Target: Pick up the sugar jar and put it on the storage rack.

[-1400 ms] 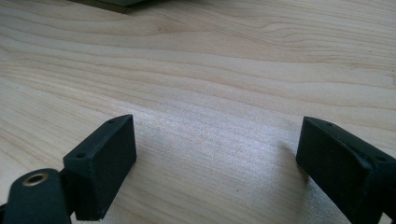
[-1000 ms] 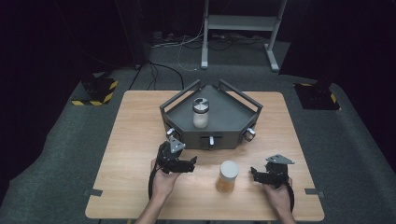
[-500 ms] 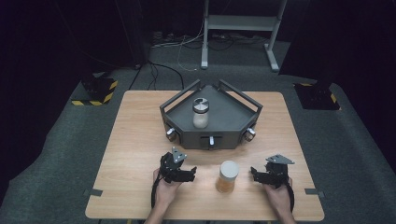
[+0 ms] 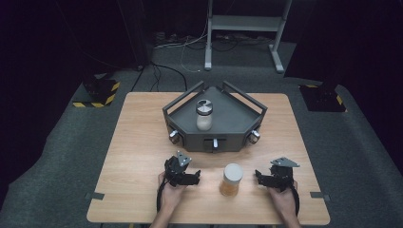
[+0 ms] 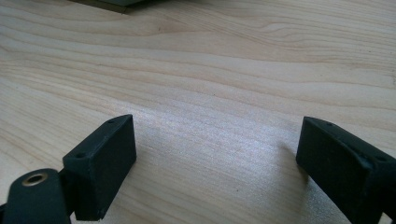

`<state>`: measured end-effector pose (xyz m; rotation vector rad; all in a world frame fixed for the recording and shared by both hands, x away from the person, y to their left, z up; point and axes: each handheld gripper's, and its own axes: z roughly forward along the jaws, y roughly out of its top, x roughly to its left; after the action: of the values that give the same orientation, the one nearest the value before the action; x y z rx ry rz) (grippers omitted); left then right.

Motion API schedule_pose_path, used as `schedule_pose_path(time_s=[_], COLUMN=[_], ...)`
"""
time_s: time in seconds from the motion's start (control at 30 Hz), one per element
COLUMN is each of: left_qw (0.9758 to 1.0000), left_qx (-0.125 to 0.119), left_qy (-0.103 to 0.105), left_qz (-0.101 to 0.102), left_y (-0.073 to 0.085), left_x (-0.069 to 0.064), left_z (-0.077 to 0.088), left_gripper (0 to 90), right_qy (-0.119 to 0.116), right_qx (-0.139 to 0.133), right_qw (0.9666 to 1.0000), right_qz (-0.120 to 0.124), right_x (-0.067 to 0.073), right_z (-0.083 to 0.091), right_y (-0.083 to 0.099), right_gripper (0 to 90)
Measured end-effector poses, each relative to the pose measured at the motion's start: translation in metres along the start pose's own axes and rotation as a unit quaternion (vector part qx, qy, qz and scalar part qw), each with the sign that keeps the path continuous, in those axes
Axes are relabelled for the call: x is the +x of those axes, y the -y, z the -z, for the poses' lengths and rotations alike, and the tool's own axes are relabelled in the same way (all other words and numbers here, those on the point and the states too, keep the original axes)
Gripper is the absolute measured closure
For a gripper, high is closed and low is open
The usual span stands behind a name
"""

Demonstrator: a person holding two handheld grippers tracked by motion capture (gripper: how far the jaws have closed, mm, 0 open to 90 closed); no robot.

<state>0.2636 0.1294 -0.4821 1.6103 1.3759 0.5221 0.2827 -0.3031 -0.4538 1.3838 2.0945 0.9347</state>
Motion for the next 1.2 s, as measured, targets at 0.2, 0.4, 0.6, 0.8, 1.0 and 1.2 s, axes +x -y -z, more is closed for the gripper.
schedule_pose_path(time_s=[0.2, 0.4, 0.6, 0.8, 1.0, 1.2], left_qw=[1.0, 1.0, 0.9999, 1.0, 1.0, 1.0], left_qx=[0.004, 0.007, 0.01, 0.004, -0.004, -0.003], left_qy=[0.0, 0.002, 0.001, 0.001, 0.001, 0.002], left_qz=[0.002, 0.001, -0.002, 0.007, 0.003, 0.002], left_y=[0.0024, 0.0024, 0.0014, 0.003, 0.0074, 0.0074], left_x=[-0.0025, -0.0041, -0.0036, -0.0041, -0.0043, -0.0038], left_z=[-0.0048, -0.0069, -0.008, -0.0092, -0.0096, -0.0097], left_gripper=[10.4, 10.4, 10.2, 9.9, 8.7, 8.5], right_qy=[0.0, 0.0, 0.0, 0.0, 0.0, 0.0], right_qx=[0.0, 0.0, 0.0, 0.0, 0.0, 0.0], right_qw=[1.0, 1.0, 1.0, 1.0, 1.0, 1.0], right_qz=[0.0, 0.0, 0.0, 0.0, 0.0, 0.0], right_x=[0.0, -0.0001, -0.0001, -0.0002, -0.0001, 0.0], right_z=[0.0, 0.0, 0.0, 0.0, 0.0, 0.0], right_y=[0.0, 0.0, 0.0, 0.0, 0.0, 0.0001], right_gripper=[11.7, 11.7, 11.7, 11.6, 11.6, 11.7])
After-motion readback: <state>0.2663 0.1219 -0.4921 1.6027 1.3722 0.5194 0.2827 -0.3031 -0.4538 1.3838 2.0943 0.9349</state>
